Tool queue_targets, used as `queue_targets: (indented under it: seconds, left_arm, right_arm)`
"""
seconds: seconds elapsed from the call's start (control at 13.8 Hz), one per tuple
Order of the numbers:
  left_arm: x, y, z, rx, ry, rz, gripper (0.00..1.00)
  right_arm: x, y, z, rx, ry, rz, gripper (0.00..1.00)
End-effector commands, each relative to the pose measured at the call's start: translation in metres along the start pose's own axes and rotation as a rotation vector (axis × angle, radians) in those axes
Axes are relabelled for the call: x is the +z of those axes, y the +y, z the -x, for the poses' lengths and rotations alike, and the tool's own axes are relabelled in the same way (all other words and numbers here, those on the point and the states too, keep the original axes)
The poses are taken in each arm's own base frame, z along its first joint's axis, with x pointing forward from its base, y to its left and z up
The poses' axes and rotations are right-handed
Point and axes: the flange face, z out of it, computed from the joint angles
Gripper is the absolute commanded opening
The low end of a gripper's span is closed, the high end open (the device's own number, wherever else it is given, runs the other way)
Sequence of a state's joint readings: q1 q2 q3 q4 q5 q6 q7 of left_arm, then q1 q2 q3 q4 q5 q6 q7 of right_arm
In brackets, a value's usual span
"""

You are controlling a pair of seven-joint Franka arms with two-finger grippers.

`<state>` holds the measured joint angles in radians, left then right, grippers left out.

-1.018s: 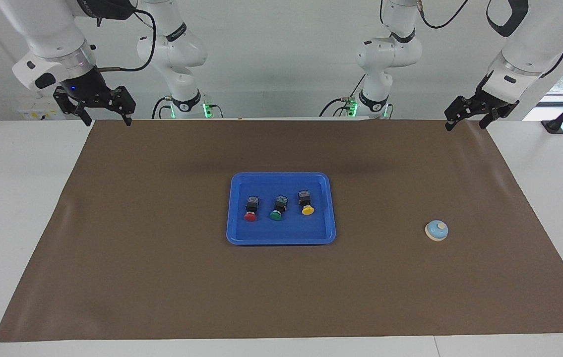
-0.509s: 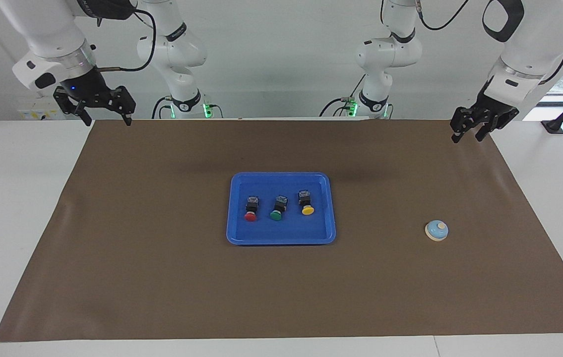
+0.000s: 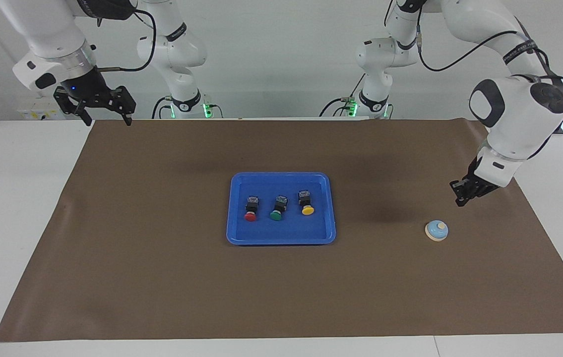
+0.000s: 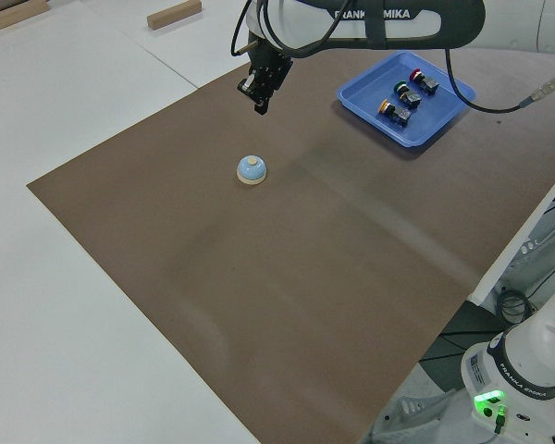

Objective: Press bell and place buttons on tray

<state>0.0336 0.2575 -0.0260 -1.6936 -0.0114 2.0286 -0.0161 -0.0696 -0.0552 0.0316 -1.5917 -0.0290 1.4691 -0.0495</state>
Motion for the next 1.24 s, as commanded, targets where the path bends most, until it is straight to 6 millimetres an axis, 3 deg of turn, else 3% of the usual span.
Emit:
queue_targets:
  seconds: [0.0, 0.44, 1.16]
  left_arm:
    - [0.029, -0.006, -0.01, -0.012, 0.022, -0.003, 0.0]
    - [0.084, -0.009, -0.005, -0.011, 0.019, -0.006, 0.0]
    - [0.124, -0.014, 0.013, -0.005, 0.016, -0.008, 0.0]
  right_arm:
    - [0.0, 0.002, 0.006, -0.013, -0.005, 0.01, 1.0]
    - [0.0, 0.002, 0.006, -0.013, -0.005, 0.01, 1.0]
    - [0.0, 0.002, 0.006, -0.013, -0.005, 0.01, 1.0]
